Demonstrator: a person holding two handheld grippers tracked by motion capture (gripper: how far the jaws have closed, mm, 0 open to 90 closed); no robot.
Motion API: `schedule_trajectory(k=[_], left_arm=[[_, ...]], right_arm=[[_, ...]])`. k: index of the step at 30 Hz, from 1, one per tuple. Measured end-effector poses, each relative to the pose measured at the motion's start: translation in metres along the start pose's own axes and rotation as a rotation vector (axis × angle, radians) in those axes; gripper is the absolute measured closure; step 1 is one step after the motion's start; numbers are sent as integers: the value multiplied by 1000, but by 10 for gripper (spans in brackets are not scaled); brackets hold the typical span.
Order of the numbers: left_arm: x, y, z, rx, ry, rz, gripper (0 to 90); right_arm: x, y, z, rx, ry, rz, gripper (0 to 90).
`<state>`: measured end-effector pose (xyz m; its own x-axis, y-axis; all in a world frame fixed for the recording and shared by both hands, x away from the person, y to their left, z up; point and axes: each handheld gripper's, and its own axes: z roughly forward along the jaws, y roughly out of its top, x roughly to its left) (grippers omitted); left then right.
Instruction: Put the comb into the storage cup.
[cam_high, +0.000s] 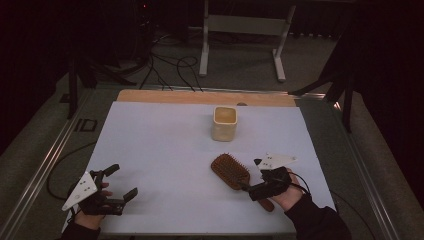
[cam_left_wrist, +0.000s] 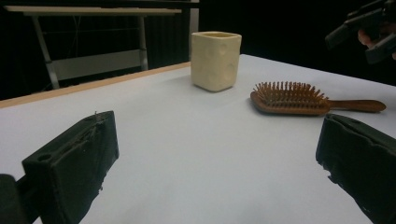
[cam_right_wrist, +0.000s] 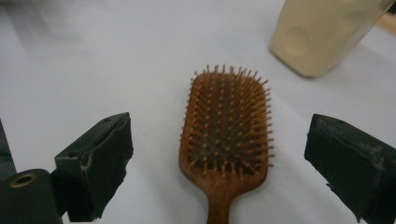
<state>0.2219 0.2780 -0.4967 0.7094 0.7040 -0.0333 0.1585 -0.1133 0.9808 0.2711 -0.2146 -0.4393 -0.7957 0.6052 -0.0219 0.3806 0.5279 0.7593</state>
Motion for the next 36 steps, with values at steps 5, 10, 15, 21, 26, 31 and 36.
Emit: schedule_trajectory(k=[5,10,15,21,26,31,36], left_arm=[[0,0,0,-1,0,0,0],[0,0,0,-1,-1,0,0],[0,0,0,-2,0,0,0],[0,0,0,-2,-1,-1,0],[0,0,0,-2,-1,-1,0],[0,0,0,-1,-1,1,0],[-1,0,0,0,-1,2,0]], right_arm=[[1,-2,9,51,0,7,76],[1,-3,16,110,0,8,77],[2,-2,21,156,3,4,77],[3,-1,26,213,11,3,76],[3,-2,30,247,12,10,76],[2,-2,34,288,20,21,76],[1,-1,37,324,25,42,76]])
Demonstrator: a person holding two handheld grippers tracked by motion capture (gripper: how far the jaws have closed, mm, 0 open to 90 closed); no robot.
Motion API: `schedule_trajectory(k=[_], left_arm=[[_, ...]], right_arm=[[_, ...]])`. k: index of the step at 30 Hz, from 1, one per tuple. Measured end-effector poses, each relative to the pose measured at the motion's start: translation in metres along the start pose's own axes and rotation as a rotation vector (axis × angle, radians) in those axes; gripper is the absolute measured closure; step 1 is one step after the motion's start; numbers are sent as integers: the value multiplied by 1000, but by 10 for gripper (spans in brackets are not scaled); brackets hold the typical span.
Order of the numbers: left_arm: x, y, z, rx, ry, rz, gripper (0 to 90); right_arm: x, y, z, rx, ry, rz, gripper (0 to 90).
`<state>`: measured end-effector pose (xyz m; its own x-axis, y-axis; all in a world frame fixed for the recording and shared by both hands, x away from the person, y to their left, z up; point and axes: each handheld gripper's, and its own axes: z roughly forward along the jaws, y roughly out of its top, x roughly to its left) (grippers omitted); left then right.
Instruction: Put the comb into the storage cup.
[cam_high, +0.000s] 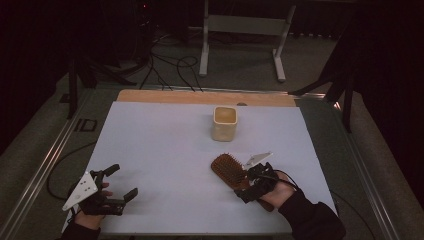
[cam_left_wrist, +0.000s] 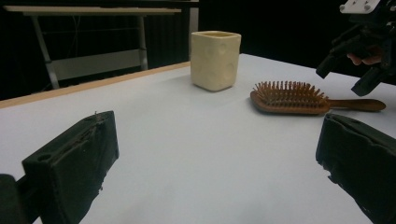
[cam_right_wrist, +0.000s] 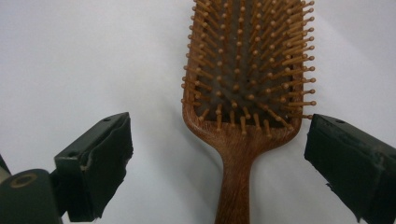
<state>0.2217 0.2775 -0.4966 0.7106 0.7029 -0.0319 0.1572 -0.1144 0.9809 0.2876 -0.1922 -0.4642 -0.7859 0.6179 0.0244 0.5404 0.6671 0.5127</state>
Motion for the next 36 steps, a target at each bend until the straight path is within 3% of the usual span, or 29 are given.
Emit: schedule_trajectory(k=[11,19,27,31,36], left_arm=[[0,0,0,-1,0,0,0],[0,0,0,-1,0,-1,0],[0,0,0,-4,-1,-4,0],[0,0,0,-4,-1,-5,0],[0,0,0,-1,3,-3,0]], right_arm=[[0,0,8,88,-20,24,85],[-1,-3,11,134,-43,47,139],[-2,-4,13,188,-37,40,297],[-4,-3,14,210,-58,41,376],[-5,-2,17,241,-73,42,417]])
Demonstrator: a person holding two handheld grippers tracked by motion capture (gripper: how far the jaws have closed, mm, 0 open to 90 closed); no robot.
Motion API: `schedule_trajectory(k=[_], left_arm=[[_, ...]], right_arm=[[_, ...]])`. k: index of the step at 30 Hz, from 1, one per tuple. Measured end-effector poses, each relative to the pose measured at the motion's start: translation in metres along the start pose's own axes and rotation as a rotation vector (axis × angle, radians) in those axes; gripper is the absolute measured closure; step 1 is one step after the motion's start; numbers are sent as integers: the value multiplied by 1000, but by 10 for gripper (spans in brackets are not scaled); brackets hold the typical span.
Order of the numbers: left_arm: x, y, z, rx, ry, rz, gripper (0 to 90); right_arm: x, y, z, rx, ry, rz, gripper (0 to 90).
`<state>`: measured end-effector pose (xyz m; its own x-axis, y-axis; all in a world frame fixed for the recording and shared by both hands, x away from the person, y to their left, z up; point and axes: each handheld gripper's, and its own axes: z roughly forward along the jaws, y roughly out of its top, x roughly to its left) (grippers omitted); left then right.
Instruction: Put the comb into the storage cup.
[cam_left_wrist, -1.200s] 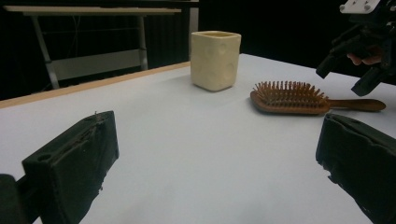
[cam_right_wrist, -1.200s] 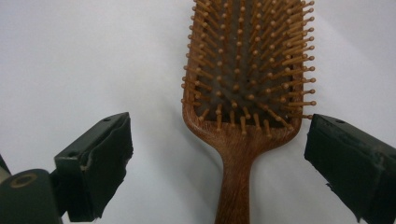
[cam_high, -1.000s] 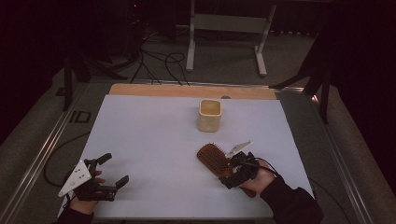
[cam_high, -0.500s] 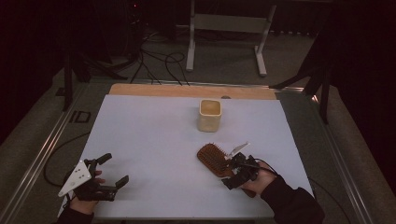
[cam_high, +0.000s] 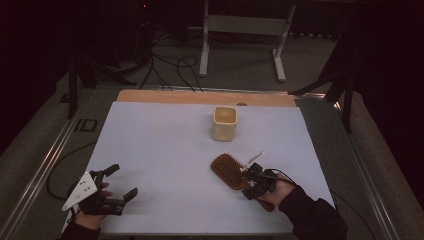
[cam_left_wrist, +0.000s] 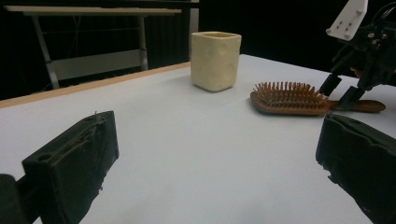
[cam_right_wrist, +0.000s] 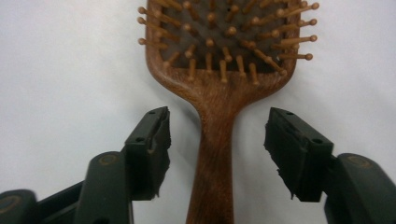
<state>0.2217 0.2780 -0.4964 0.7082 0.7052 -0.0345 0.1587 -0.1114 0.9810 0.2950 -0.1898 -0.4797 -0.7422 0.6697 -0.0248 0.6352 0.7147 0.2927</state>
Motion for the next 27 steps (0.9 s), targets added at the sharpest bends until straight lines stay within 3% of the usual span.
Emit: schedule_trajectory(k=[22,27], left_arm=[[2,-1,-1,-5,3,-15,0],[2,-1,-1,-5,2,-18,0]], right_arm=[[8,14,12,146,-50,3,649],[5,14,12,147,-22,30,684]])
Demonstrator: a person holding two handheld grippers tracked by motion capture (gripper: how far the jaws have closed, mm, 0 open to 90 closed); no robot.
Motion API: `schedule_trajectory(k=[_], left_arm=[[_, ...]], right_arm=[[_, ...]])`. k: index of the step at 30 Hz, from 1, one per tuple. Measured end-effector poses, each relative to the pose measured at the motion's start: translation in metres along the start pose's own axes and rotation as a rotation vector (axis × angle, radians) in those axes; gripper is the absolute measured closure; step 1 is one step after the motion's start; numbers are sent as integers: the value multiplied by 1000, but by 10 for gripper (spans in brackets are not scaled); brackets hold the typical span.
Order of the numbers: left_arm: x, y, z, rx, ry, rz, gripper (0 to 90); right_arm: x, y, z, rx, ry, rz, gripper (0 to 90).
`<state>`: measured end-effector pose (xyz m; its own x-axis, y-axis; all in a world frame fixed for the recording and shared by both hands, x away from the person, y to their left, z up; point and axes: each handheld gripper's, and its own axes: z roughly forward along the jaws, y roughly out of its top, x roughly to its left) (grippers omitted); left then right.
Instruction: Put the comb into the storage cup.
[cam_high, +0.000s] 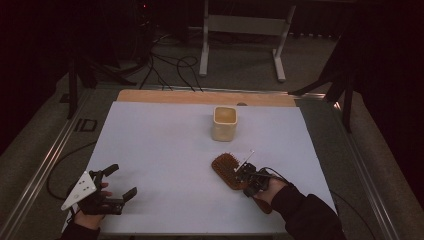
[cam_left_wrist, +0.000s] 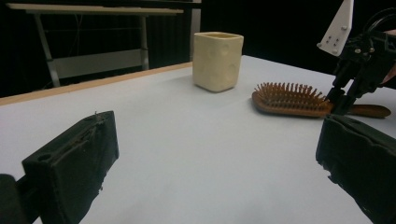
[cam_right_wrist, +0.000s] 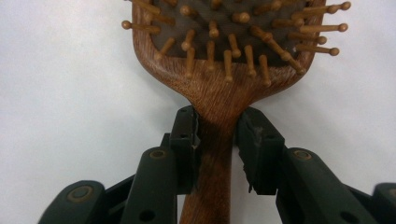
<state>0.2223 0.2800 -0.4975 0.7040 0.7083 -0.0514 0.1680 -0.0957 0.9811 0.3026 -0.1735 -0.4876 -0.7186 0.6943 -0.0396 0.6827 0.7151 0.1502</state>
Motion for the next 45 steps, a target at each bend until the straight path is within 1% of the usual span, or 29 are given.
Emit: schedule_trajectory(k=[3,5,6,7,8,10,12,14,17,18,22,23,27,28,29,32,33,35,36,37,38,39,42,43,45], left_arm=[[0,0,0,2,1,-2,0],[0,0,0,1,1,-2,0],[0,0,0,2,0,-2,0],[0,0,0,1,-1,-3,0],[0,0,0,2,0,-3,0],[1,-1,0,4,-1,-4,0],[0,-1,0,5,-2,-3,0],[0,-1,1,5,-2,-3,0],[0,-1,1,9,-1,-6,0],[0,-1,1,8,-1,-6,0],[1,-1,1,8,0,-6,0],[1,-1,2,8,-1,-6,0],[1,-1,1,9,0,-6,0],[1,-1,2,9,0,-6,0],[1,-1,2,10,0,-7,0],[1,-2,2,12,0,-7,0],[1,-2,2,12,0,-5,0],[1,-2,2,13,0,-7,0],[1,-2,2,13,0,-7,0],[1,-2,2,14,0,-7,0],[1,-2,2,15,0,-7,0],[1,-2,3,15,0,-8,0],[1,-2,3,19,-3,-7,0],[1,-2,3,19,-3,-7,0],[0,-2,4,21,-2,-8,0]], right_arm=[[0,2,0,16,5,-2,684],[-1,2,0,14,15,-18,684],[-3,1,0,13,24,-3,691],[-3,1,0,13,24,-3,691],[-4,1,1,6,29,9,693],[-4,1,1,3,30,7,699],[-2,-2,0,-14,19,32,724],[-1,-3,0,-19,13,25,726],[-1,-7,0,-47,9,15,730],[-1,-7,0,-47,9,15,730],[1,-13,0,-97,-2,13,732],[1,-13,0,-97,-2,13,732],[1,-17,0,-141,-3,6,731],[1,-18,0,-154,2,19,731],[0,-19,0,-158,6,15,731],[-1,-19,0,-191,19,32,731],[-1,-19,0,-191,19,32,731],[0,-19,-1,-213,28,31,731],[0,-19,-1,-213,28,31,731],[2,-18,-4,-231,33,28,731],[2,-18,-4,-231,33,28,731],[3,-18,-5,-242,35,22,731],[4,-16,-10,-279,43,23,731],[4,-15,-13,-303,37,18,730],[5,-14,-15,-310,37,20,730]])
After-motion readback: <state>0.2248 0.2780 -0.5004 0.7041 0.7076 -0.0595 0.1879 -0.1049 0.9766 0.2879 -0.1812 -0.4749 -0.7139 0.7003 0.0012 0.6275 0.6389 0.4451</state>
